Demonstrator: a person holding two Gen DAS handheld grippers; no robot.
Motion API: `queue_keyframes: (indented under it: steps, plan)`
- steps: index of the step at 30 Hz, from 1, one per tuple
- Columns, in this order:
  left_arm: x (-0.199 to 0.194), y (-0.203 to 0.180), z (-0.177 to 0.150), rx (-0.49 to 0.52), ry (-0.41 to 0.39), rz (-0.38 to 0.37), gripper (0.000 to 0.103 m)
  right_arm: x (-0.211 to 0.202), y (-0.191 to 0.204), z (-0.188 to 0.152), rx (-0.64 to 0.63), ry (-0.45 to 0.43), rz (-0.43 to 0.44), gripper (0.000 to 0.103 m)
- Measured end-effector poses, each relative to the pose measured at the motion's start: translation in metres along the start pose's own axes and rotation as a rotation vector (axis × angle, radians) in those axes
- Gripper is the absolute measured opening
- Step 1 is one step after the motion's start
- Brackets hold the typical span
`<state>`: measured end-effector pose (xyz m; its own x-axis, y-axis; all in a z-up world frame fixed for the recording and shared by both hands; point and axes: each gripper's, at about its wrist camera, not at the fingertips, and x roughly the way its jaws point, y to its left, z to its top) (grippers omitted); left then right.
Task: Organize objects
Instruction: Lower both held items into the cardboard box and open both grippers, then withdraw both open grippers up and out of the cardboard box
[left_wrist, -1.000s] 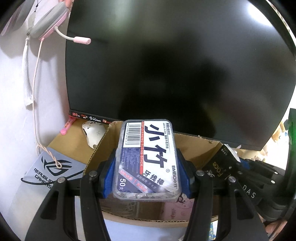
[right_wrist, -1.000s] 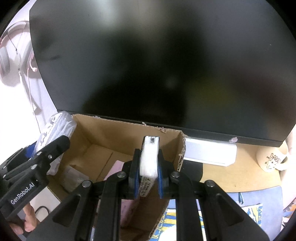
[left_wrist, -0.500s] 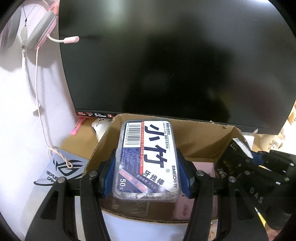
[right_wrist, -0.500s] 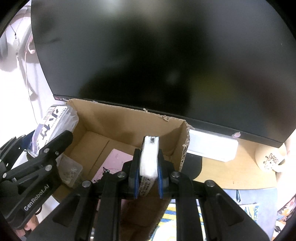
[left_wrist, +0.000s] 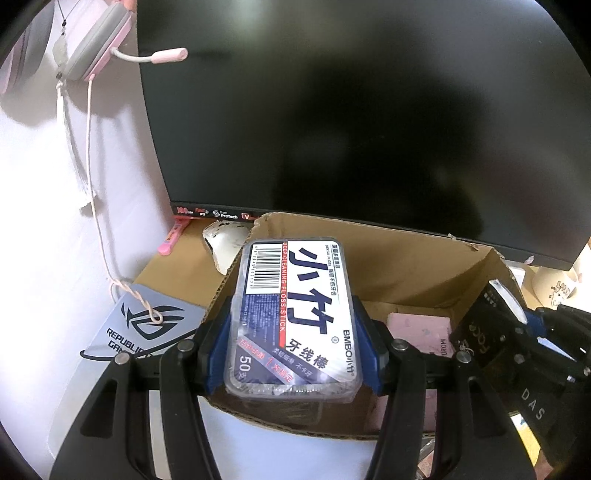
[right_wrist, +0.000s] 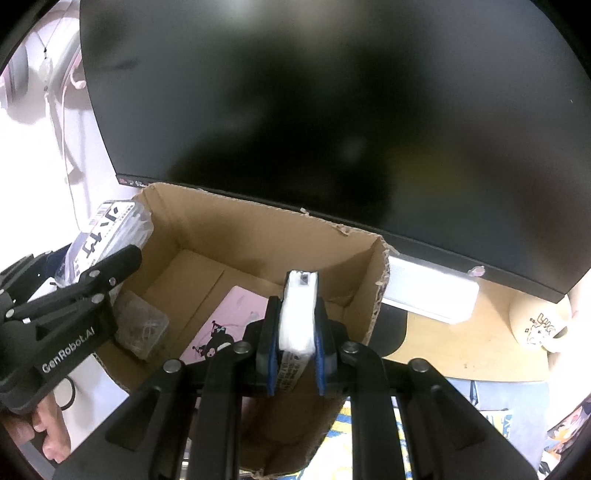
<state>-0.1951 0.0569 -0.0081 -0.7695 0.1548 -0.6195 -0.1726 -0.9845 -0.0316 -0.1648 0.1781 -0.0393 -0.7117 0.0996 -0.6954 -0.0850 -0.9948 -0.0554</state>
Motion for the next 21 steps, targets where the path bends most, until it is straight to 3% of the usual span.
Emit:
queue_keyframes:
  steps: [10, 18, 21]
  plan:
    - [-0.004, 0.003, 0.001, -0.003, 0.017, 0.005, 0.058, -0.005, 0.002, 0.002, -0.009, -0.003, 0.027, 0.018]
    - [-0.024, 0.005, 0.005, 0.008, -0.036, 0.030, 0.066, -0.008, -0.005, -0.001, 0.012, 0.005, 0.047, 0.019]
    - [-0.033, 0.007, 0.007, 0.003, -0.059, 0.038, 0.081, -0.011, -0.003, 0.000, 0.018, -0.006, 0.040, 0.035]
